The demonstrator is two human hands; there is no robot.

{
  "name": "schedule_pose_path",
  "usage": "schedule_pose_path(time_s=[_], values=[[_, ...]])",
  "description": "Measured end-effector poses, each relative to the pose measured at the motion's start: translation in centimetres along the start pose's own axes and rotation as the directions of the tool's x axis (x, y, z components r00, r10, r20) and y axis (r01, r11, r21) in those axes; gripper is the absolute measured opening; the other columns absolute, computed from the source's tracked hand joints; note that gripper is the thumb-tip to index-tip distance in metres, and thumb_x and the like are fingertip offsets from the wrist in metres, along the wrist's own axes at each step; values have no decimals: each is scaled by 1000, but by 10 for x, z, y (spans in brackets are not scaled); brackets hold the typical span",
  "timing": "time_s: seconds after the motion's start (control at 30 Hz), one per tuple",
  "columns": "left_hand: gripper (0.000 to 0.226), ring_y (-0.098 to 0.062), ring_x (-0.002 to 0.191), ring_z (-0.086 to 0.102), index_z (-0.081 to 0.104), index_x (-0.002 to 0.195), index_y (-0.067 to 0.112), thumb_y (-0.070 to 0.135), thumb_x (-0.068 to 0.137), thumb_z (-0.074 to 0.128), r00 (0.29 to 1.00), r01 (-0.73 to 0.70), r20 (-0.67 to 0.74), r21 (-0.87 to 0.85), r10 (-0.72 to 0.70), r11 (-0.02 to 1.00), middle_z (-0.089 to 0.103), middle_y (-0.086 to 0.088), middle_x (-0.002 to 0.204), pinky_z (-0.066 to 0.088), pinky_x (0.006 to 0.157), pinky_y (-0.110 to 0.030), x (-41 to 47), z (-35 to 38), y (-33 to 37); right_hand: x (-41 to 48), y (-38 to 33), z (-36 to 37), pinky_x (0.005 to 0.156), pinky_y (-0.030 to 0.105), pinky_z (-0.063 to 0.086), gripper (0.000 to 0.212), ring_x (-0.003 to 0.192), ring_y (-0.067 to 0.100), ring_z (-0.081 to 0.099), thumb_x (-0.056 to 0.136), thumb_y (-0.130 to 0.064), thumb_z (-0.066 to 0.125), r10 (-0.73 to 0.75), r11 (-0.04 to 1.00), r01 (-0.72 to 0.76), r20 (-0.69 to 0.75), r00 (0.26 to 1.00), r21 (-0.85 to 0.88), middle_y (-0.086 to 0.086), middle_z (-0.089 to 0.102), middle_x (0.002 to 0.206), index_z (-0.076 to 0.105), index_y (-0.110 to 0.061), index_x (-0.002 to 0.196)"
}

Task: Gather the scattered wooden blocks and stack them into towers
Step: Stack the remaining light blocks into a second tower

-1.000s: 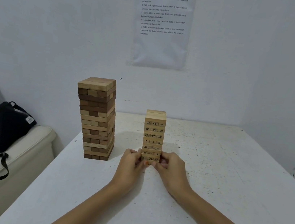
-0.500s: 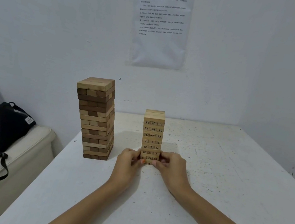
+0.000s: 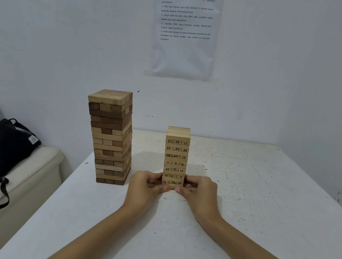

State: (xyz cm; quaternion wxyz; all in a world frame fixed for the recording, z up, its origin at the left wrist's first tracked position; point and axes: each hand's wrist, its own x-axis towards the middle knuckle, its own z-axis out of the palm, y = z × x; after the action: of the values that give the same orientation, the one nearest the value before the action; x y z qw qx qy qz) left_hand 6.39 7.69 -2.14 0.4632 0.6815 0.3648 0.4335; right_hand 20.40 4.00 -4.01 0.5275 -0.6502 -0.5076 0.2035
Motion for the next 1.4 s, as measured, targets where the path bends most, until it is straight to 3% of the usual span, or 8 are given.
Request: schedule_pose_path(time_s=[0.1,0.2,0.43,0.6,0.77,0.93,1.2,1.4], values=[[28,9,68,66,68,104,-8,-17,78,64,1000,-7,6,12,7,1000,69,11,75,47,63,-4,-1,1,2,0,0,0,71,5,49,34,77,3,66,79,-1,75,5,1000,-5,-4,1000,-3,0,73,88,72,-10,112],[29,10,64,65,67,103,-8,-19,77,64,1000,1,8,-9,-1,1000,67,16,69,46,61,-3,0,2,3,-1,1,-1,69,4,49,33,72,-4,66,78,-1,77,-1,1000,1,-9,1000,12,0,74,88,73,-10,110],[28,10,61,63,70,102,-4,-14,75,69,1000,5,-8,48,-5,999,67,8,73,46,59,-4,6,1,-3,3,2,-3,71,5,50,37,75,1,66,77,-1,78,-4,1000,4,-11,1000,1,2,75,93,71,-9,112],[30,6,65,66,74,100,2,-1,71,79,999,26,-24,80,-24,996,73,2,80,48,61,-7,17,5,-9,8,5,-11,66,4,49,36,66,-5,63,74,-1,80,-2,1000,2,-16,1000,-15,-8,70,80,73,-9,109],[24,7,65,66,73,97,2,-3,74,76,999,33,-5,50,-32,998,72,2,79,47,60,-5,27,17,-7,19,12,-23,69,6,50,37,75,4,66,73,-5,82,11,999,-12,-23,1000,-33,-4,73,88,74,-11,108],[27,4,74,67,75,100,8,7,73,80,999,34,-10,86,-33,996,74,5,84,47,65,-5,45,33,-14,34,20,-35,70,7,50,38,81,13,68,73,-5,82,36,998,-39,-45,998,-48,-2,74,90,73,-11,109],[25,2,70,68,75,98,3,4,74,79,999,45,-12,64,-45,997,74,0,84,49,62,-7,73,65,-18,58,38,-58,70,7,51,38,82,16,69,73,-5,82,53,996,-59,-86,995,-71,-2,73,88,73,-10,109],[29,4,71,66,75,99,11,12,71,83,1000,5,14,101,-7,995,74,6,83,48,63,-6,99,87,-22,80,50,-75,68,6,50,37,74,6,66,74,-3,80,67,995,-73,-97,993,-60,2,74,91,72,-8,110]])
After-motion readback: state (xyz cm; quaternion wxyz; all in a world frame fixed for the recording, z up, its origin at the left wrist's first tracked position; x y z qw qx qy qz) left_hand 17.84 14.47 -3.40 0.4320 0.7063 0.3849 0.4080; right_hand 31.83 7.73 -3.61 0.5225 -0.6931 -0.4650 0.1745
